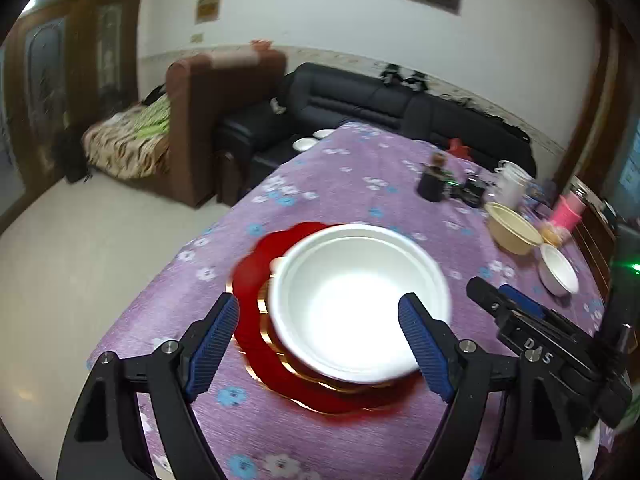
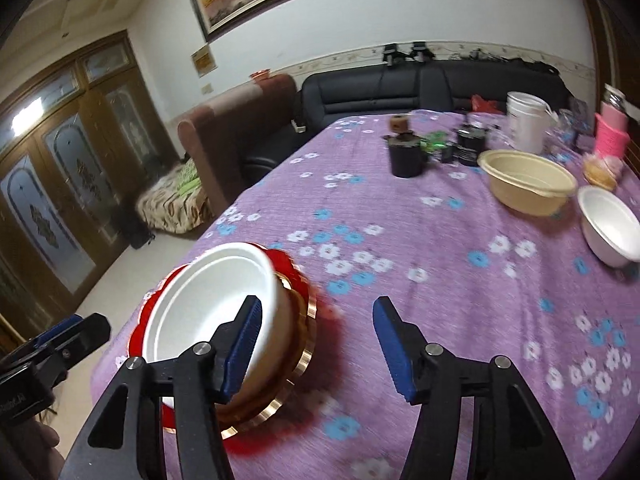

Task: Organize plates and bowls
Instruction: 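Withdraw both grippers and move them to the smaller white bowl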

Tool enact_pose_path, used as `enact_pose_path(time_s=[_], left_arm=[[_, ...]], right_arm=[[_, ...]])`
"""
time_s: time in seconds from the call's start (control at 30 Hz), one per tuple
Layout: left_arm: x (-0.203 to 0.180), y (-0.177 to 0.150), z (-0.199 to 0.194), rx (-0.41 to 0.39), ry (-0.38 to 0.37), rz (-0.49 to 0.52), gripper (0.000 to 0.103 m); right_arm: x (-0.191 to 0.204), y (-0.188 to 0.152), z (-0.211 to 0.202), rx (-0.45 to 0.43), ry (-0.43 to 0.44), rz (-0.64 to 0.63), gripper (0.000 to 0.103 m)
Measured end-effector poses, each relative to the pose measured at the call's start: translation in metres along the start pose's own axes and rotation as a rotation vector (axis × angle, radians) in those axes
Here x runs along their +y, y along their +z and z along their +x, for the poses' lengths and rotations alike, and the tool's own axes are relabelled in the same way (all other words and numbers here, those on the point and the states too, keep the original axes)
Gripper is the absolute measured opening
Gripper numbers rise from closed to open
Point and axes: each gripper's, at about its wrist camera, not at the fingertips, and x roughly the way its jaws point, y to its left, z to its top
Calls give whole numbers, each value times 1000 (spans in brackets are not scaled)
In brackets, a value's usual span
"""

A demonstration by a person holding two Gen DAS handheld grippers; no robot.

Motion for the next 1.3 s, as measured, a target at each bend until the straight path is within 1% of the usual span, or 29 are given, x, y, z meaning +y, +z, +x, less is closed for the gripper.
enact_pose_path(time_s=[0.13, 0.23, 0.4, 0.53, 0.6, 0.67, 0.73, 0.8, 0.83, 0.97, 1.07, 1.13, 1.2, 1.3], left_arm=[[-26, -5, -6, -11, -12, 66, 82], [-45, -9, -4, 7, -27, 107, 82], [-71, -16, -1, 27, -38, 153, 82], [-94, -21, 0, 37, -51, 188, 82], [-103, -24, 1, 46, -59, 202, 82], [-113, -27, 3, 54, -65, 215, 82], [-121, -30, 4, 61, -71, 229, 82], [-129, -32, 5, 64, -74, 245, 82], [-133, -34, 5, 66, -78, 253, 82], [-145, -39, 5, 71, -93, 281, 82], [-152, -41, 7, 79, -104, 293, 82], [-157, -42, 7, 79, -111, 304, 82], [-161, -43, 6, 79, -119, 315, 82], [-168, -41, 6, 78, -134, 326, 82]], right_arm=[[-29, -7, -17, 2, -30, 41, 63], [-50, -8, -28, 5, -43, 78, 63], [-84, -11, -50, -18, -46, 143, 64], [-107, -14, -64, -7, 15, 212, 70], [-120, -17, -76, -50, 46, 261, 74], [-130, -19, -84, -84, 100, 316, 76], [-145, -23, -89, -76, 260, 438, 76], [-154, -25, -89, -51, 355, 514, 76], [-157, -26, -90, -40, 370, 531, 76], [-164, -23, -97, -23, 314, 492, 76], [-178, -24, -103, -16, 327, 525, 76], [-183, -21, -108, 21, 325, 511, 76], [-188, -16, -117, 31, 320, 484, 76], [-200, -3, -138, 23, 256, 431, 77]])
